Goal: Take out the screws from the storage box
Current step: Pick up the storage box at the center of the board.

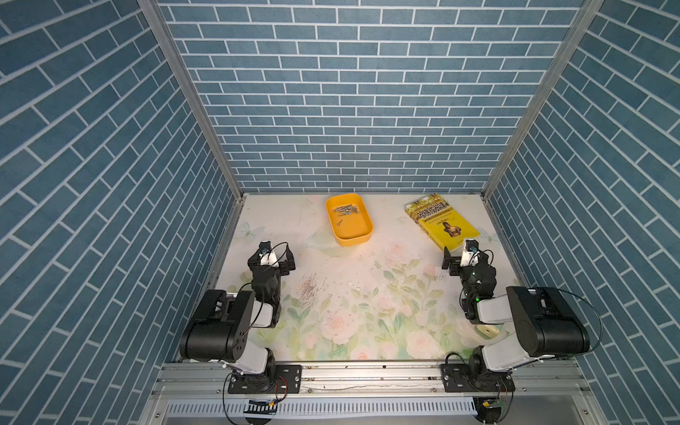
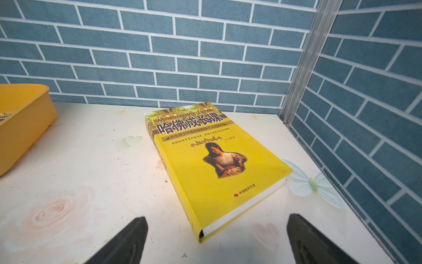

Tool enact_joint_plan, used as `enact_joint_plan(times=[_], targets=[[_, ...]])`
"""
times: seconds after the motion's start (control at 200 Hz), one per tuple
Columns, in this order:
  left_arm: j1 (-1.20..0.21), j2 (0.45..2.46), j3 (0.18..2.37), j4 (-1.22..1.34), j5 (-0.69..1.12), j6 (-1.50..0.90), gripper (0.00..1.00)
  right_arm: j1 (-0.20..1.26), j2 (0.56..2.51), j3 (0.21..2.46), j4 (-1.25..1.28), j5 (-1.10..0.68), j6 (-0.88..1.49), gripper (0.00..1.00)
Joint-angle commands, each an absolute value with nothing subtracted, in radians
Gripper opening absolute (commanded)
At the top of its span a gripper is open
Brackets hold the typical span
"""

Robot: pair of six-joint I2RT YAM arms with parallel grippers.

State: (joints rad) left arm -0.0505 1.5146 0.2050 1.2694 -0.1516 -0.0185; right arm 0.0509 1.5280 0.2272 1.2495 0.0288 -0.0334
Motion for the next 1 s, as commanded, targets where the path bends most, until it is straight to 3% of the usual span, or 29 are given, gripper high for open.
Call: enact_joint_plan(times=[0.0,0.865,0.93,0.995], targets=[[-0.044,1.513,0.218,1.266,-0.142,-0.020,1.00,0.048,1.530,0.223,1.272,0.020,-0.046,1.00],[-0.047,1.507,0.219,1.269,-0.143,-0.018,1.00,0.046,1.528,0.222,1.273,0.017,-0.046,1.00],[-0.064,1.461,0.281,1.129,-0.177,-0.010,1.00,0.047,1.505,0.253,1.201,0.006,-0.052,1.00],[-0.099,1.419,0.454,0.757,-0.346,-0.076,1.00,0.054,1.457,0.285,1.095,0.016,-0.058,1.00]])
